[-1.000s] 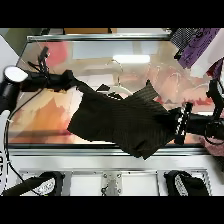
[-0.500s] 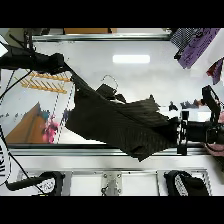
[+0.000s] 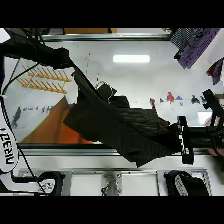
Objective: Fold the clothes and pants, and hang the long-sleeved shirts on hangers.
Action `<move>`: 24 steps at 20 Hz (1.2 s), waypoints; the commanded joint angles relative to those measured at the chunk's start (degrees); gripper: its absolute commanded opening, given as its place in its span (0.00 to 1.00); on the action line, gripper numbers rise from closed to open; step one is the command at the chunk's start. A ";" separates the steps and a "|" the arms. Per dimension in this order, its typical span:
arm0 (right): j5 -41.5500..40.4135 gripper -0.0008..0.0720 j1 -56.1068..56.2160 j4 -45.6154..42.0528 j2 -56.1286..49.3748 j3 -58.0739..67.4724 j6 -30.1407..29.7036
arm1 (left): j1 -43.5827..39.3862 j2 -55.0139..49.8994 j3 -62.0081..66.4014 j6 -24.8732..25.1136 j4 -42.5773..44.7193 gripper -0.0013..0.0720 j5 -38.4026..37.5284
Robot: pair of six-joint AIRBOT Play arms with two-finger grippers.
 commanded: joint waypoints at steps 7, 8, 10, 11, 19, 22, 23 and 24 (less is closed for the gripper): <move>-6.49 0.02 0.04 10.58 -0.04 0.02 -0.22 | -3.69 -0.37 -5.25 0.94 -1.09 0.04 3.26; -8.33 0.02 0.07 11.47 -0.04 0.02 -0.26 | -3.69 -0.37 -5.25 0.94 -1.14 0.04 3.19; -10.71 0.02 0.07 12.72 -0.04 0.02 -0.24 | -3.69 -0.37 -5.25 0.92 -1.14 0.04 3.41; -11.26 0.02 0.07 12.90 -0.04 0.02 -0.26 | -3.69 -0.35 -5.09 0.92 -1.14 0.28 3.50; -24.39 0.02 -0.09 12.85 0.02 0.28 -1.36 | 0.68 0.79 6.67 -1.07 -1.07 0.90 7.82; -29.57 0.02 -1.33 9.73 -0.04 2.47 -1.31 | 3.93 5.46 0.74 -1.07 -1.18 0.90 13.64; -29.70 0.02 -1.44 7.23 -0.02 3.41 -1.25 | 4.83 6.62 -0.94 -1.05 -1.97 0.90 14.32; -29.70 0.02 -1.36 5.62 -0.02 3.96 -1.22 | 5.27 7.10 -2.05 -0.96 -4.52 0.90 14.25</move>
